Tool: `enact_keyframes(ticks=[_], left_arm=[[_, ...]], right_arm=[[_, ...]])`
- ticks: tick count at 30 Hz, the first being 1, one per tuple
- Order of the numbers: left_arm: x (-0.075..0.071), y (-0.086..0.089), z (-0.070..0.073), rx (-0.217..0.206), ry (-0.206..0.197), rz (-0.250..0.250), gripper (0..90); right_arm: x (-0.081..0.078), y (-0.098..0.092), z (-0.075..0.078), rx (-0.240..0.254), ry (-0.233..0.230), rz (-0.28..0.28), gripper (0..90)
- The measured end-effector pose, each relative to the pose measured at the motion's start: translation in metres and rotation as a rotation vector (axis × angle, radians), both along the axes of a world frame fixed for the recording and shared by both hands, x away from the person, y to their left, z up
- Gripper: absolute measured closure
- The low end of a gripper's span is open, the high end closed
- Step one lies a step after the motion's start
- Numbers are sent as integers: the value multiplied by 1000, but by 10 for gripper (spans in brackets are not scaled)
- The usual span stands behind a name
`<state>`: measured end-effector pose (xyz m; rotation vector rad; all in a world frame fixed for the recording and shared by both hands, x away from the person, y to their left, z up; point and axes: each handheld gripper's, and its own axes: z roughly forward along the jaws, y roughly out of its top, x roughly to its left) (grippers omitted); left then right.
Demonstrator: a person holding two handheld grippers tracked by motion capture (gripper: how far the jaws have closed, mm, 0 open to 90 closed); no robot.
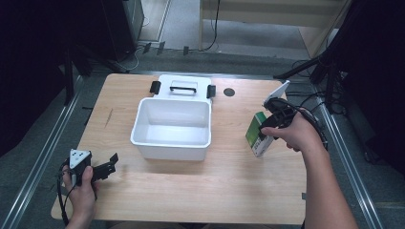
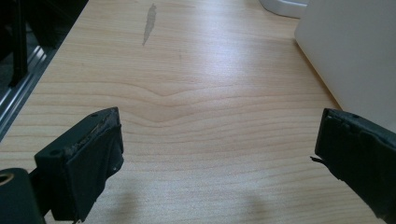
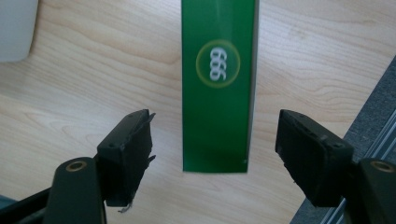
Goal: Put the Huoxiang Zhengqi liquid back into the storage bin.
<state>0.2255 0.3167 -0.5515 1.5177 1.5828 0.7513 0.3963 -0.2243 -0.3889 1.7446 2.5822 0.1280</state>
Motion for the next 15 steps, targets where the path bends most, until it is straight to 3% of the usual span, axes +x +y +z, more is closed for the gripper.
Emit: enact_keyframes(ticks=[15], left_arm=[[0,0,0,1,5,0,19]], right_arm=[[21,11,-16,-11,12,-39,355]])
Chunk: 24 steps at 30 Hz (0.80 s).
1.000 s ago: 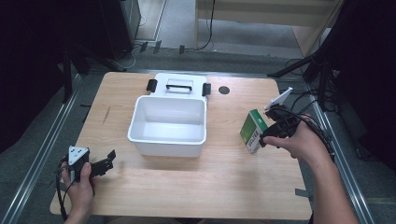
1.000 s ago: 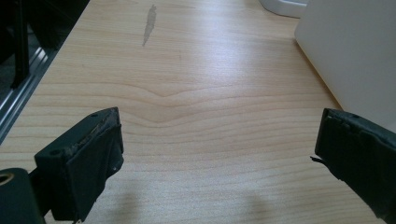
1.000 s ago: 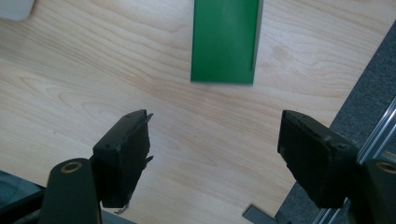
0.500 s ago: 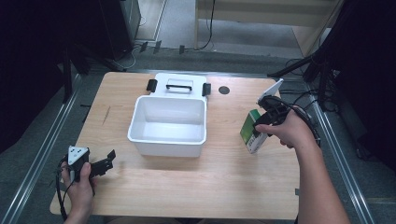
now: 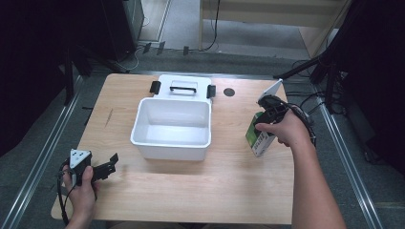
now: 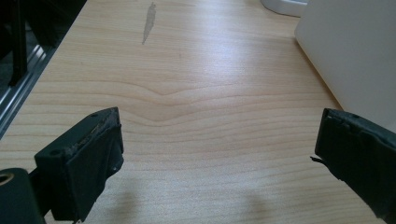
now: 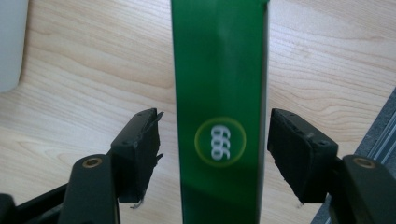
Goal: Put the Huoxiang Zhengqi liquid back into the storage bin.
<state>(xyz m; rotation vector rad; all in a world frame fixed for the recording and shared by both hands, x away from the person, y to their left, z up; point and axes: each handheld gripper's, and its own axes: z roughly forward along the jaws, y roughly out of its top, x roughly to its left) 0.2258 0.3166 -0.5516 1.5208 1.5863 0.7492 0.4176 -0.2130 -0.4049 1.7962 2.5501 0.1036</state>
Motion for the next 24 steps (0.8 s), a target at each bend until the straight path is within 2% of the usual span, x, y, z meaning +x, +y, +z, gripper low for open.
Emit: enact_keyframes(ticks=[5,12,15,20,24], left_arm=[[0,0,0,-1,0,-1,20],[0,0,0,1,1,-2,20],[0,0,0,1,1,-2,20],[0,0,0,3,4,-2,20],[0,0,0,1,5,-4,20]], right_arm=[[5,1,-3,8,-9,-16,402],[9,2,-9,-19,-11,-18,491],[9,3,-9,-15,-20,-12,588],[7,4,-7,-18,-35,24,629],[3,6,-6,-43,-41,120,641]])
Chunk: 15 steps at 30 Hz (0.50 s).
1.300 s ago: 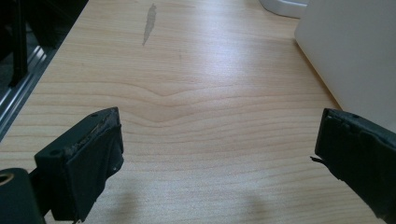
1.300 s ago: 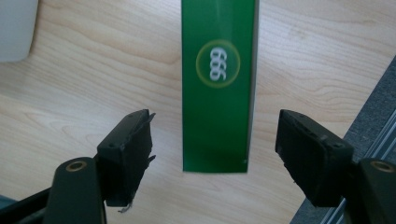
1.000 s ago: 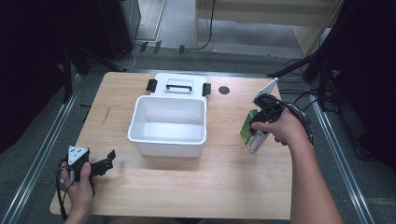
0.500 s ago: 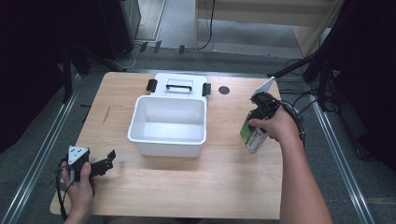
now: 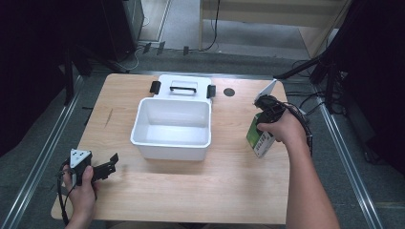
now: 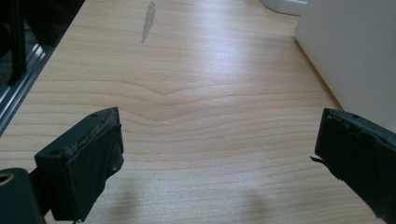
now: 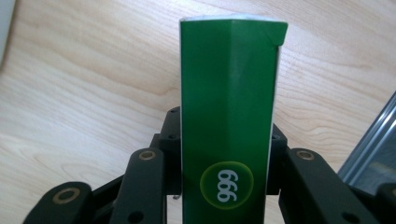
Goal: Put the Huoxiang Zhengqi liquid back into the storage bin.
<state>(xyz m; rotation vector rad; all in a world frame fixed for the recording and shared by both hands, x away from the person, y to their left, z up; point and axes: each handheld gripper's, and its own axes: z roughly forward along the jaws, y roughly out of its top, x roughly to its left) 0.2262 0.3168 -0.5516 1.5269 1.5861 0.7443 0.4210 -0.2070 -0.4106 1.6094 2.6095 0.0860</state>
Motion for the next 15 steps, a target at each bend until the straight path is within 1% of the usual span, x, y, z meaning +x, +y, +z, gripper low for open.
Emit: enact_keyframes(ticks=[3,5,6,8,9,10,13,15], left_arm=[[0,0,0,0,3,1,20],[0,0,0,1,3,0,20],[0,0,0,1,4,-1,20],[0,0,0,2,4,-1,20],[0,0,0,2,4,-1,20],[0,0,0,2,4,-1,20],[0,-1,0,3,4,1,20],[0,-1,0,2,3,2,20]], right_arm=[[-5,2,3,-7,-15,64,643],[-9,4,7,2,-33,138,643],[-10,5,9,9,-39,163,643],[-14,8,16,17,-58,233,642],[-16,9,18,20,-64,252,642],[-16,9,18,20,-64,252,642],[-25,19,30,23,-86,362,642],[-28,23,36,31,-94,414,641]])
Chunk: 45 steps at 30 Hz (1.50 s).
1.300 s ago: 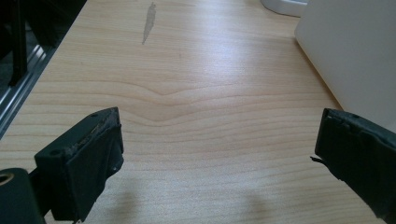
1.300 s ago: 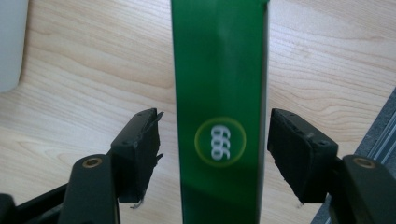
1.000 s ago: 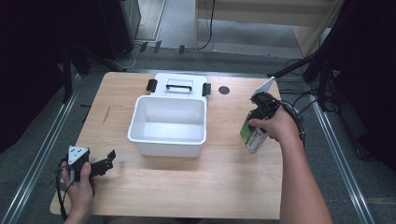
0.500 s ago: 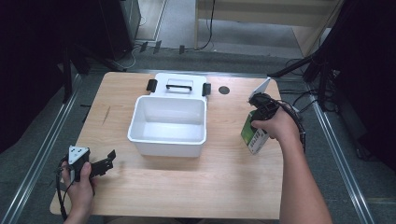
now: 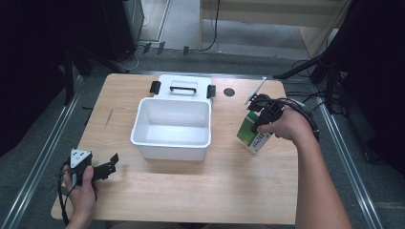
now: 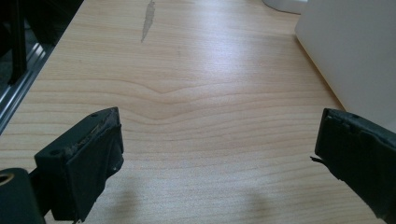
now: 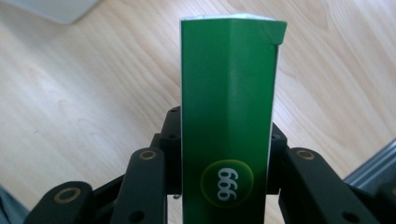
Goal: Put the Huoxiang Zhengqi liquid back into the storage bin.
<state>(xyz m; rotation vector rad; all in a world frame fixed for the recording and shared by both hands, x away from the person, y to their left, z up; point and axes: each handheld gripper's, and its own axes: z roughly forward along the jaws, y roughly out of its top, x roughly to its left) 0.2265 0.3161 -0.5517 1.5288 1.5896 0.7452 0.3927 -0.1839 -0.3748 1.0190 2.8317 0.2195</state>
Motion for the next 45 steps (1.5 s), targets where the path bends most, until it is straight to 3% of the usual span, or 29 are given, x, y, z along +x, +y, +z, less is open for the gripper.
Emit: enact_keyframes(ticks=[5,6,7,12,14,20,29,45], left_arm=[[0,0,0,0,-1,0,20],[0,0,0,0,-1,0,20],[0,0,0,0,1,-1,20],[0,0,0,-1,3,-1,20],[0,0,0,-1,4,-1,20],[0,0,0,-3,4,0,20],[0,1,0,-4,7,-1,20],[0,1,0,-4,7,-3,20]], right_arm=[[-7,10,12,10,-18,132,640],[-7,10,12,10,-18,132,640],[-9,13,16,14,-34,190,640],[-12,17,26,20,-76,289,641],[-14,20,35,37,-94,366,640],[-17,26,49,75,-105,407,642],[-20,48,79,29,-128,498,642],[-15,89,107,2,-138,529,640]])
